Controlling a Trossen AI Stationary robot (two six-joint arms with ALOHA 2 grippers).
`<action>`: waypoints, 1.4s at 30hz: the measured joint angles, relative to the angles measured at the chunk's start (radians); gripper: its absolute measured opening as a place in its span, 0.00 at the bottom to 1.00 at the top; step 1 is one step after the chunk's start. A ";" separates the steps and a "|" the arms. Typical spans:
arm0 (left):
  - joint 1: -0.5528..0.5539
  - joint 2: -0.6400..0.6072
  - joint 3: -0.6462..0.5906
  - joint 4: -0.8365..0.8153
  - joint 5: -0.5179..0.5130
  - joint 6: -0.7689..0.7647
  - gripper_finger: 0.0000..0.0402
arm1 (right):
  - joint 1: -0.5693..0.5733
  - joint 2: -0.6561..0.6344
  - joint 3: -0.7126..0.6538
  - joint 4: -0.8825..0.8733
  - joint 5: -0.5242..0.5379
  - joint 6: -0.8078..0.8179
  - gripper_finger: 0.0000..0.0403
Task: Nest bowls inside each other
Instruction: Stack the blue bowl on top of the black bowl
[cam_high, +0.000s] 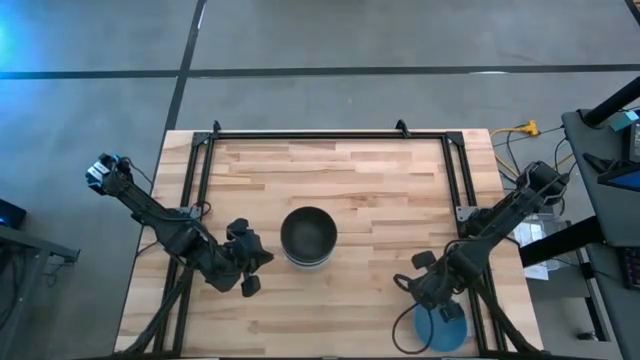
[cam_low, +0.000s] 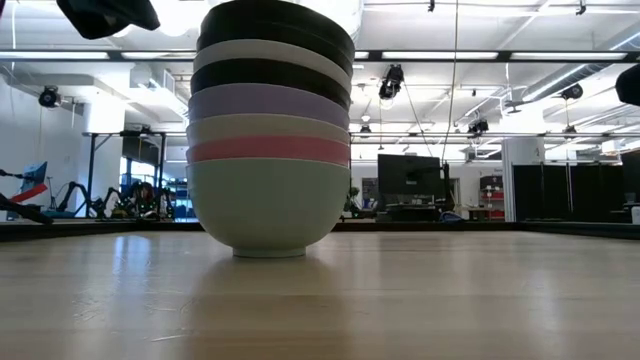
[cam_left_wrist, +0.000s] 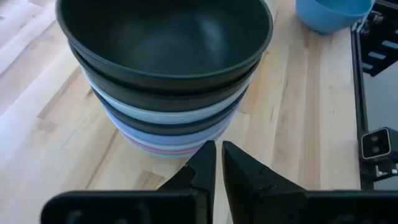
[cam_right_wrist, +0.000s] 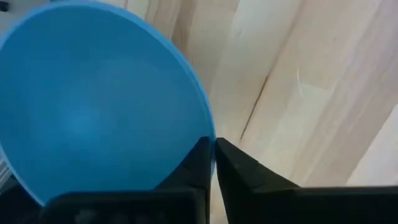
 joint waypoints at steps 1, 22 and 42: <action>0.000 0.002 0.000 0.000 0.006 0.000 0.03 | 0.000 0.000 0.001 0.004 0.000 0.000 0.04; -0.001 -0.011 0.001 -0.001 0.031 0.024 0.03 | -0.265 -0.036 0.273 -0.013 -0.071 0.128 0.02; 0.000 -0.025 0.004 -0.004 0.196 0.037 0.03 | -0.720 0.442 1.313 -0.181 0.003 0.172 0.02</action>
